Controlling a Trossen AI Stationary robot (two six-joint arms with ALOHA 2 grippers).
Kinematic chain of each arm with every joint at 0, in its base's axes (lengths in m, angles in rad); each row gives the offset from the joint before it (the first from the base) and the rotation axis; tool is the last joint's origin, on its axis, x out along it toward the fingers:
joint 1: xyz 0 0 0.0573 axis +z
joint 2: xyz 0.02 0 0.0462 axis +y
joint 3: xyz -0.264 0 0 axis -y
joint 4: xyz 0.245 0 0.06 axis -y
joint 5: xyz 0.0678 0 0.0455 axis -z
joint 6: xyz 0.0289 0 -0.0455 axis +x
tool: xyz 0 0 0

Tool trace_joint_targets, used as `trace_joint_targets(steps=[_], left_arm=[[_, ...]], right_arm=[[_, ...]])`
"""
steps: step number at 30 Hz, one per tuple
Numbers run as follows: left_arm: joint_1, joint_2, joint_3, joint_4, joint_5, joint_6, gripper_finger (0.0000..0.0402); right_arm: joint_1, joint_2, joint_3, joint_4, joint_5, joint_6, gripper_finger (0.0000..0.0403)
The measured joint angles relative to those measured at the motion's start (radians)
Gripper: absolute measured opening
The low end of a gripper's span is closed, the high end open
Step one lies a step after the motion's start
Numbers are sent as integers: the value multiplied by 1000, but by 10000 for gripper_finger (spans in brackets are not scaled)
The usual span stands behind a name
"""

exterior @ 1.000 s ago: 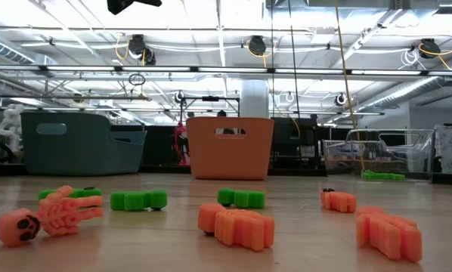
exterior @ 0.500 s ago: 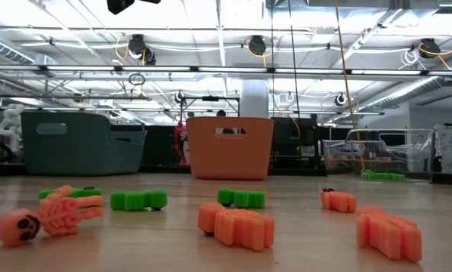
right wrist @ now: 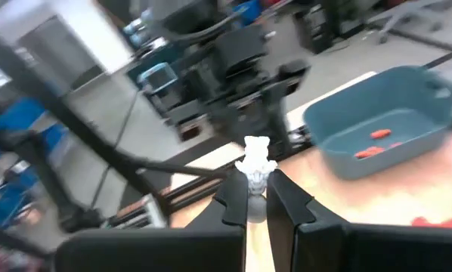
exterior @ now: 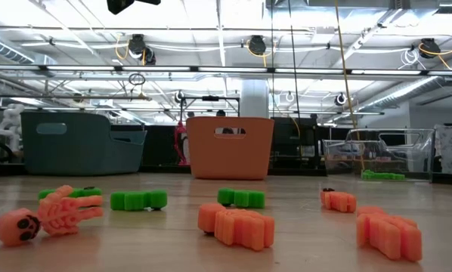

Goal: Sort Halloween decoration
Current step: Put the white skeleton toy into the orange bin

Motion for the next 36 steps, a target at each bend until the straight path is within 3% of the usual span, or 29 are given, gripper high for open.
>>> trace_joint_targets(steps=[8,20,27,36], left_arm=[[0,0,0,5,-43,-36,159],[0,0,0,3,-82,-37,159],[0,0,0,2,-82,-37,159],[0,0,0,-1,-81,-63,159]], right_arm=[[-134,13,1,-58,183,-35,4],[-313,185,1,-168,101,99,4],[-333,337,0,-269,97,131,4],[-345,493,0,-271,-2,124,4]])
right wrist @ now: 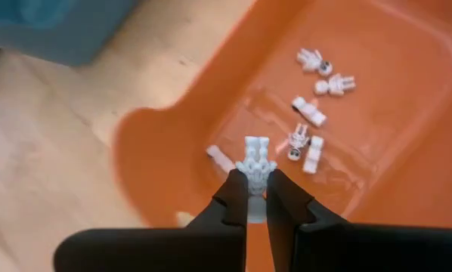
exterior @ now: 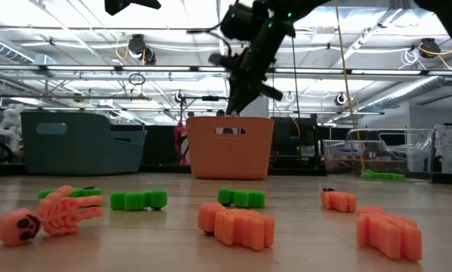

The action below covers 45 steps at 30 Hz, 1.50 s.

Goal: Sort Halloween decoration
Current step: Put the white skeleton toy into the orange bin, then put the orange skeleton toy into the blue bin

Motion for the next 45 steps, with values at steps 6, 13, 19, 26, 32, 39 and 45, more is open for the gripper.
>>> trace_joint_targets(steps=[6,13,19,26,32,39,45], left_arm=[[0,0,0,0,7,-1,159],[0,0,0,-4,26,-25,159],[0,0,0,-23,39,-47,159],[-14,0,0,-225,63,-184,159],[-116,0,0,-326,84,-243,159],[-261,0,-40,-265,63,-234,159],[-331,23,-102,-217,59,-267,159]], right_arm=[[-5,58,0,-4,2,19,4],[-23,61,0,-7,52,69,33],[-38,58,0,-13,23,77,115],[-31,-33,-1,-6,26,77,177],[37,-185,-1,-6,26,1,186],[178,-317,0,-24,30,-75,180],[305,-341,0,-123,33,-28,179]])
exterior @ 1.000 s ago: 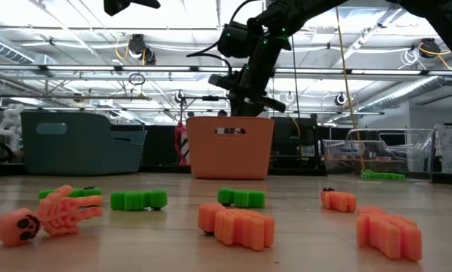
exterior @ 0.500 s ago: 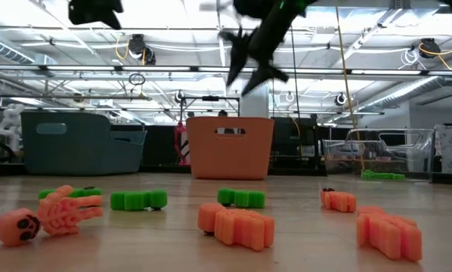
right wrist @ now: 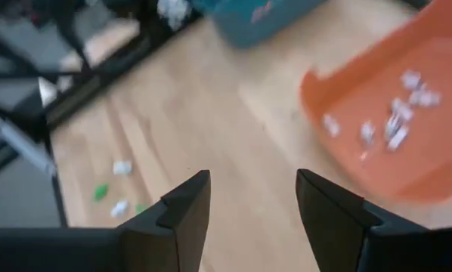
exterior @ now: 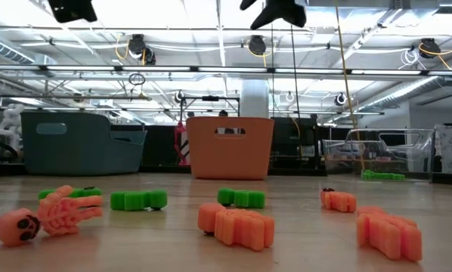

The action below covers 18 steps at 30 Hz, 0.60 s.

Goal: Sort Halloween decoration
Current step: Put the orange skeleton toy into the blue bin

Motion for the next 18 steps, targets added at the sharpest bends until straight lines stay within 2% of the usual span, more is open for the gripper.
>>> trace_joint_targets(steps=[5,13,16,18], left_arm=[[-37,35,-61,93,-2,-123,159],[-84,140,-82,190,27,-126,159],[-96,181,-82,215,28,-126,159],[-102,207,-83,233,27,-126,159]], right_arm=[[106,8,0,-147,23,70,179],[270,8,0,-296,164,256,178],[309,10,-26,-336,224,423,178],[322,12,-68,-367,195,557,178]])
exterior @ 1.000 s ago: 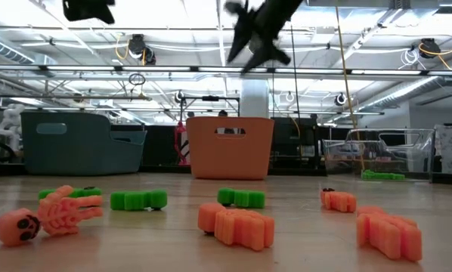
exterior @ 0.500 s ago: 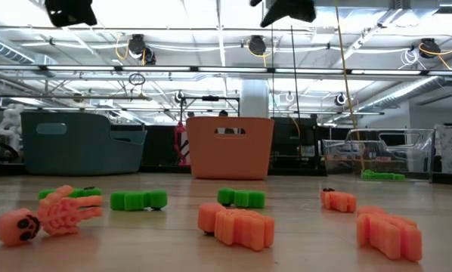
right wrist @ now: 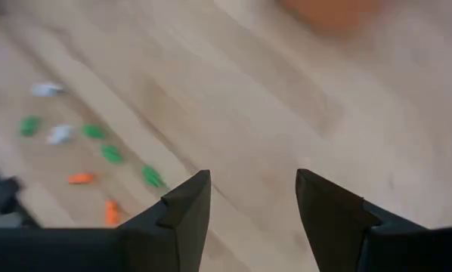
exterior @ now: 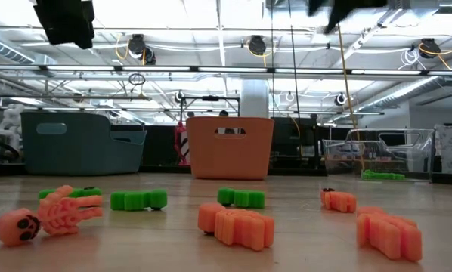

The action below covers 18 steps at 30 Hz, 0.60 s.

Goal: Sort Halloween decoration
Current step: Put the orange skeleton toy into the blue bin

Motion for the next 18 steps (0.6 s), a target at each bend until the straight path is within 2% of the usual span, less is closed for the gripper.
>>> trace_joint_targets(steps=[3,7,14,18], left_arm=[[-5,32,0,50,0,0,159],[-6,60,0,124,0,-2,159],[-6,64,0,168,-1,-26,159],[-6,64,0,162,7,-26,159]], right_arm=[[14,2,-101,56,-95,145,178],[44,2,-241,201,-167,281,178],[63,2,-454,469,-173,515,178],[71,2,-542,549,-222,550,178]])
